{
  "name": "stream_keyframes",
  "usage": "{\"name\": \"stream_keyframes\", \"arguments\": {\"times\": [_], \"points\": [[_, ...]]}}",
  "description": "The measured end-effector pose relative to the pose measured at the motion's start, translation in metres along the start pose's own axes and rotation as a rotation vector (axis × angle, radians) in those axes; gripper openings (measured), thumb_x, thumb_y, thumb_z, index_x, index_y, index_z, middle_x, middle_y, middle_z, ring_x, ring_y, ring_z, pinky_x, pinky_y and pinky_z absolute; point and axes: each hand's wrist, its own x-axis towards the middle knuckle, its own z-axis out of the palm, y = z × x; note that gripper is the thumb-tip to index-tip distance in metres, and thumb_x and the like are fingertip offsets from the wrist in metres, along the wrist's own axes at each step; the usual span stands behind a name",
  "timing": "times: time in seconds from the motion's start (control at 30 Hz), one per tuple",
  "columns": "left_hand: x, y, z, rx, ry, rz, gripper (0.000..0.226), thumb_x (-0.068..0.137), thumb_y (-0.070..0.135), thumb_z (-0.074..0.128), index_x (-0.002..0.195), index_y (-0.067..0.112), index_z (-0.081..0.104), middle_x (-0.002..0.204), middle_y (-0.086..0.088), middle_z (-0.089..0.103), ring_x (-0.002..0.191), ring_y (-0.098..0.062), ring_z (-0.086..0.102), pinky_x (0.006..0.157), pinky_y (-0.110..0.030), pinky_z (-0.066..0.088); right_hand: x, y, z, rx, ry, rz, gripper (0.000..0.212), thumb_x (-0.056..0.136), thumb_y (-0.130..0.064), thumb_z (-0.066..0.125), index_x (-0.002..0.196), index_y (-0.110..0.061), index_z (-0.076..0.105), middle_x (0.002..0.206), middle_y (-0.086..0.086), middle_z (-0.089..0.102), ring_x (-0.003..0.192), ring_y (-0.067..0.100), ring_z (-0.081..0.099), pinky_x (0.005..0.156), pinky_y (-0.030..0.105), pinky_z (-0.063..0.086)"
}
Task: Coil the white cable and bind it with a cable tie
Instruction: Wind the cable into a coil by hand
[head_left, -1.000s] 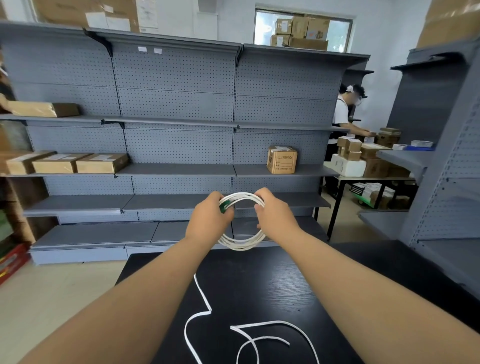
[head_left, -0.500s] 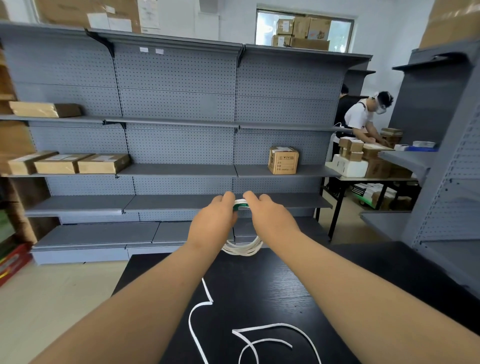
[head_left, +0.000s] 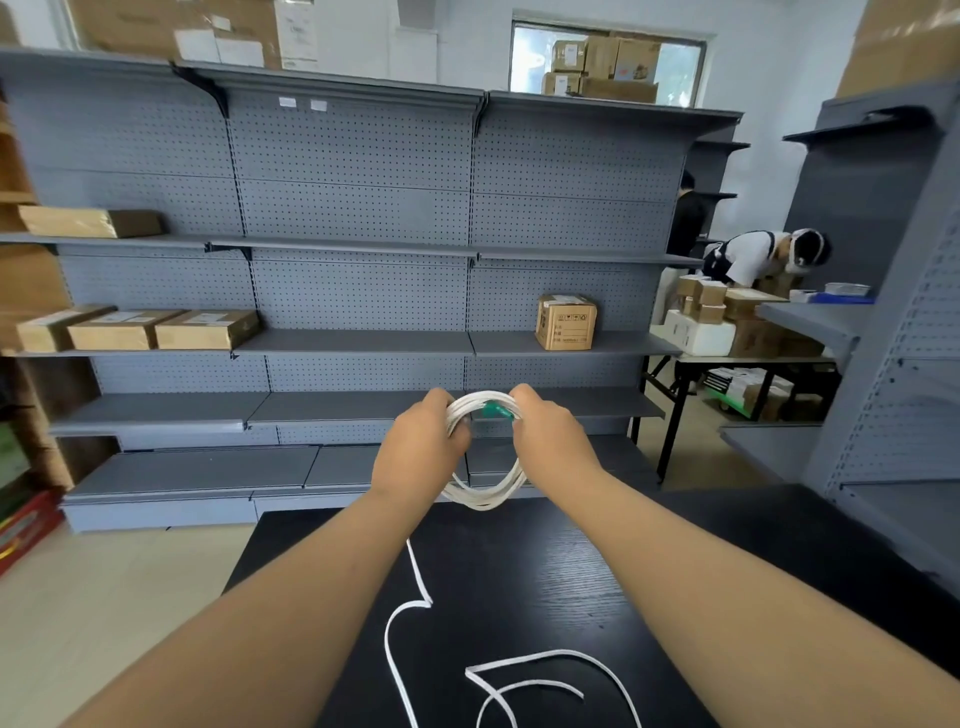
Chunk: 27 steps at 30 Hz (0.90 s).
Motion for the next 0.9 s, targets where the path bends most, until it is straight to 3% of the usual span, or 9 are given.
{"name": "stream_keyframes", "arguments": {"times": [0.1, 0.27, 0.4, 0.57, 0.77, 0.9], "points": [[-0.002, 0.002, -0.002, -0.079, -0.012, -0.019, 0.017, 0.09, 0.023, 0.053, 0.102, 0.01, 0.054, 0.079, -0.003, 0.057, 0.073, -0.024, 0.051, 0.063, -0.029, 0.036, 0.0, 0.003, -0.001, 0.115, -0.024, 0.093, 0.014, 0.096, -0.01, 0.039, 0.108, -0.011, 0.046, 0.094, 0.015, 0.059, 0.082, 0.032, 0.054, 0.066, 0.034, 0.041], [-0.002, 0.006, -0.007, -0.054, -0.052, 0.066, 0.018, 0.091, 0.021, 0.052, 0.106, 0.012, 0.051, 0.087, -0.002, 0.058, 0.082, -0.024, 0.053, 0.069, -0.034, 0.042, -0.002, 0.004, -0.002, 0.206, -0.062, 0.161, 0.015, 0.095, -0.011, 0.042, 0.11, -0.012, 0.046, 0.096, 0.014, 0.059, 0.086, 0.032, 0.058, 0.07, 0.037, 0.046], [0.001, 0.005, -0.008, 0.014, -0.036, 0.108, 0.017, 0.093, 0.016, 0.047, 0.107, 0.009, 0.051, 0.093, -0.011, 0.058, 0.084, -0.029, 0.052, 0.072, -0.038, 0.043, -0.005, 0.0, -0.006, 0.082, -0.006, 0.027, 0.019, 0.094, -0.01, 0.043, 0.112, -0.014, 0.043, 0.092, 0.011, 0.056, 0.085, 0.033, 0.057, 0.066, 0.036, 0.044], [0.004, 0.008, -0.009, 0.135, -0.066, 0.136, 0.019, 0.094, 0.017, 0.044, 0.11, 0.009, 0.049, 0.096, -0.012, 0.054, 0.084, -0.032, 0.052, 0.068, -0.038, 0.04, -0.008, -0.007, -0.007, -0.123, -0.019, -0.159, 0.026, 0.095, -0.015, 0.043, 0.12, -0.014, 0.035, 0.105, 0.014, 0.053, 0.089, 0.038, 0.057, 0.069, 0.041, 0.046], [0.009, 0.0, -0.012, 0.175, -0.112, 0.136, 0.019, 0.093, 0.015, 0.045, 0.11, 0.008, 0.048, 0.099, -0.012, 0.054, 0.086, -0.031, 0.051, 0.067, -0.036, 0.038, -0.006, -0.004, -0.012, 0.039, -0.246, -0.16, 0.055, 0.084, -0.03, 0.065, 0.128, -0.019, 0.032, 0.115, 0.006, 0.05, 0.101, 0.026, 0.053, 0.085, 0.038, 0.046], [0.01, -0.002, -0.011, 0.199, -0.146, 0.161, 0.017, 0.093, 0.016, 0.045, 0.108, 0.009, 0.049, 0.091, -0.009, 0.053, 0.081, -0.028, 0.05, 0.063, -0.034, 0.038, -0.003, -0.006, -0.011, 0.08, -0.206, -0.183, 0.043, 0.092, -0.028, 0.055, 0.131, -0.02, 0.038, 0.113, 0.008, 0.056, 0.103, 0.026, 0.054, 0.082, 0.035, 0.041]]}}
